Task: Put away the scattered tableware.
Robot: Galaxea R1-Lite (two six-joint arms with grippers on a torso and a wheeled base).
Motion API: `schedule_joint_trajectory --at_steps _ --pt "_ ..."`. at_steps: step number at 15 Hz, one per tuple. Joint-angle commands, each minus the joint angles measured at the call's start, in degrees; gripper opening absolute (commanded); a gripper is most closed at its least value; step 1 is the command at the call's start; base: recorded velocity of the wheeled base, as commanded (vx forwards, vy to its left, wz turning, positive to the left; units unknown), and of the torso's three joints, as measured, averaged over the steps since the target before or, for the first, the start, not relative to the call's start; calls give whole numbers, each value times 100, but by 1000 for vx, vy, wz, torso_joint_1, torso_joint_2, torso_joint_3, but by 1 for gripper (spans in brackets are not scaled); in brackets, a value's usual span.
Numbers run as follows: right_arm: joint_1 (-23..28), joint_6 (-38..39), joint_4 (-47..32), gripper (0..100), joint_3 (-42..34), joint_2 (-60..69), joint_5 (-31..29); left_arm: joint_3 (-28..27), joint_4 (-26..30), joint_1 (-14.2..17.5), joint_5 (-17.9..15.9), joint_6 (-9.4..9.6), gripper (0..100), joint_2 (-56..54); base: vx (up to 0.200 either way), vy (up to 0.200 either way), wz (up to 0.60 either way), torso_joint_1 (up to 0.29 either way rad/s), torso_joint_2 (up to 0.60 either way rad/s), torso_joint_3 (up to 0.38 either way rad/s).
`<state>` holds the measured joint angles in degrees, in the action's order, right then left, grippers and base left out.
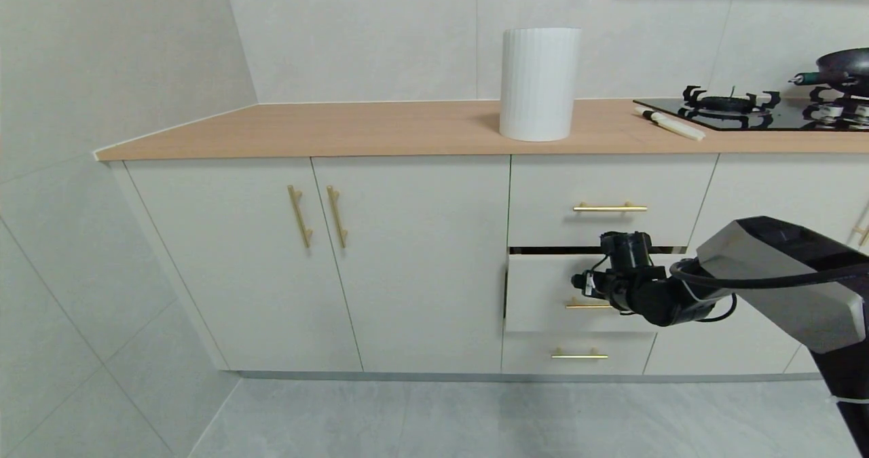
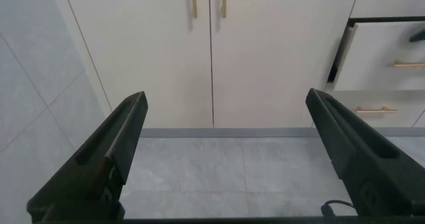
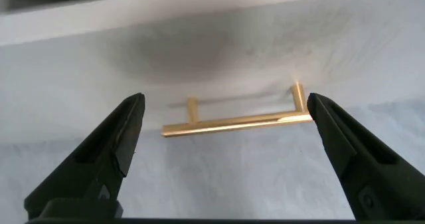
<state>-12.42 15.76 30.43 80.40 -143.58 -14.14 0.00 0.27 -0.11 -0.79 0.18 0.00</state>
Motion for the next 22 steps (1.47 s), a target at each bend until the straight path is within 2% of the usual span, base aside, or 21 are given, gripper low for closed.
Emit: schedule_joint_trajectory --at_steps 1,11,17,20,22 --pt "47 23 -2 100 204 -232 -71 0 0 2 0 -9 100 0 0 0 0 0 0 0" --pt "258 726 -54 100 1400 -829 -414 0 0 2 0 -1 100 0 0 0 0 0 0 0" --pt "302 867 -54 100 1611 -900 -440 0 0 2 0 -1 100 0 0 0 0 0 0 0" --pt "302 911 -54 100 1514 -785 -511 0 0 2 0 -1 100 0 0 0 0 0 0 0" --pt "275 920 -54 100 705 -47 -599 0 0 2 0 -1 100 0 0 0 0 0 0 0"
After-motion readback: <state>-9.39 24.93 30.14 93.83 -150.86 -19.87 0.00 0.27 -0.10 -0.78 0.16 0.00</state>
